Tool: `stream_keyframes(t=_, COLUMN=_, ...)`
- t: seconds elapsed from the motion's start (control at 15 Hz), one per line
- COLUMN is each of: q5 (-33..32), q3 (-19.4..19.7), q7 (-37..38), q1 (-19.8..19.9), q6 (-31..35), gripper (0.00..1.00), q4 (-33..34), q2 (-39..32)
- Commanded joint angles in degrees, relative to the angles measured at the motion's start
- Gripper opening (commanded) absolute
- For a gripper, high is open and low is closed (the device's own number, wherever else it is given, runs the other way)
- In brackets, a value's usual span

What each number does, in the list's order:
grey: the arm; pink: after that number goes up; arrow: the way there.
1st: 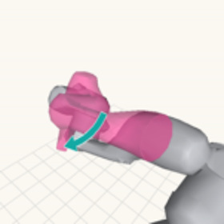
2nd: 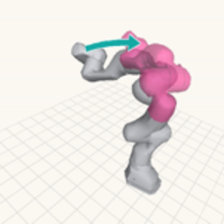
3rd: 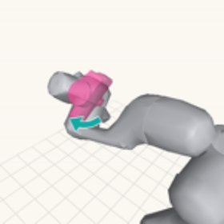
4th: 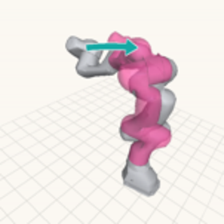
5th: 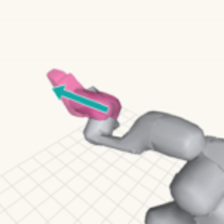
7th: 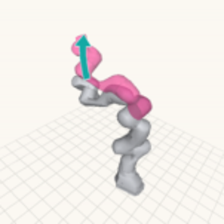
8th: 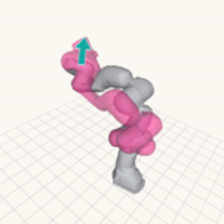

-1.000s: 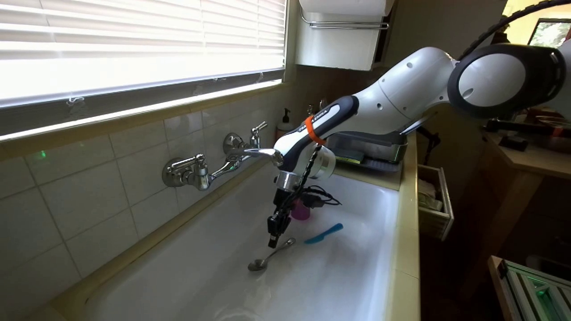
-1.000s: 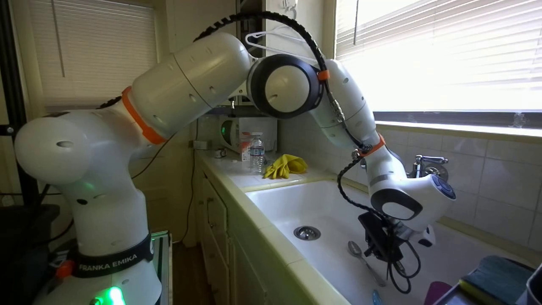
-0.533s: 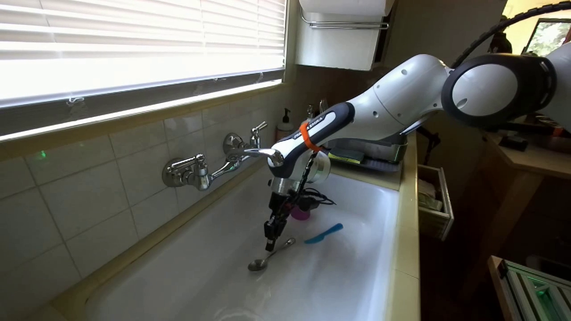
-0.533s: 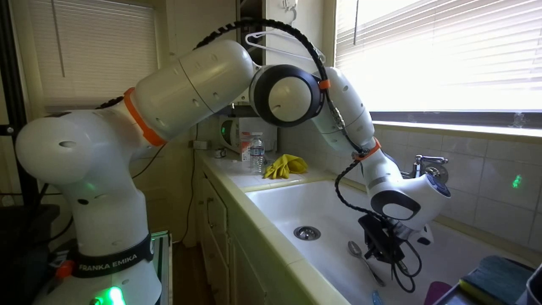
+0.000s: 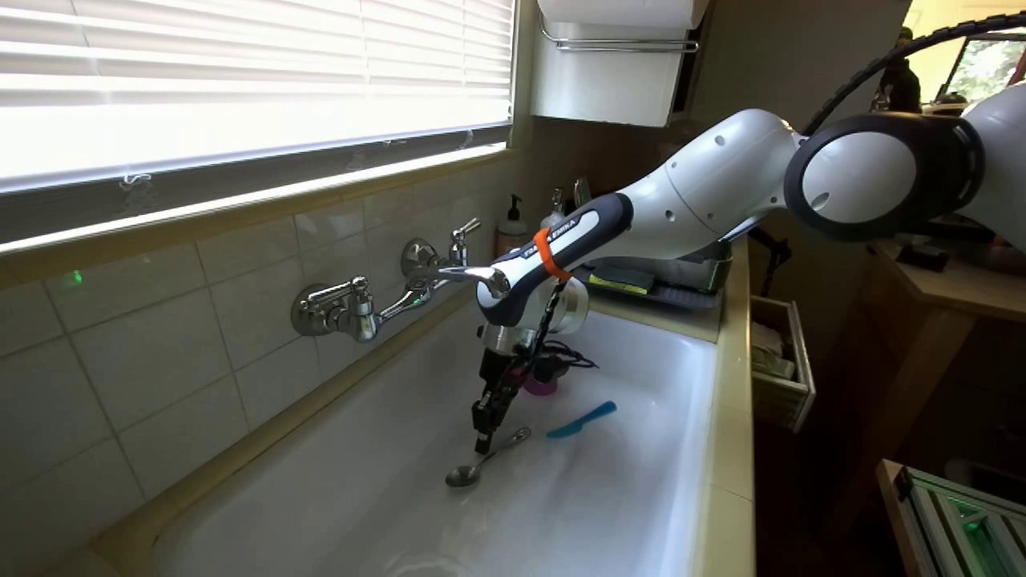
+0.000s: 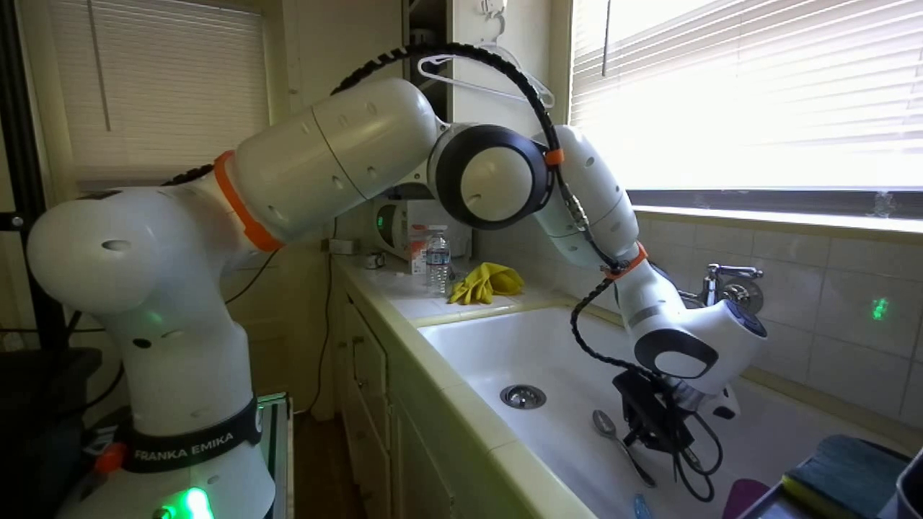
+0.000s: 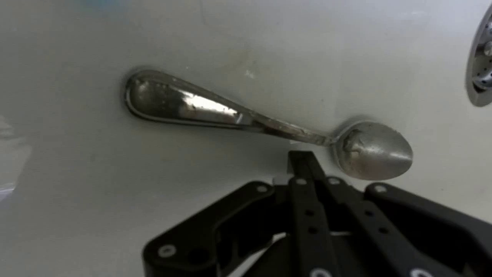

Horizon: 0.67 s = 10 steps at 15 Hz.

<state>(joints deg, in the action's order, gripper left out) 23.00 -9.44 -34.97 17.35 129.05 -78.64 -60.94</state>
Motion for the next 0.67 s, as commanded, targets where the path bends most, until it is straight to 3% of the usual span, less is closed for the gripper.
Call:
stream_keyframes(t=0.0, q5=-2.89, q3=0.01, q7=1.41, q1=-0.04, q6=-4.62, gripper=0.0, q4=3.96, q2=-2.77)
stream_keyframes(t=0.6, q5=-4.89, q3=0.52, q7=1.26, q1=-0.28, q6=-10.69, gripper=0.0, q4=7.02, q2=-3.97)
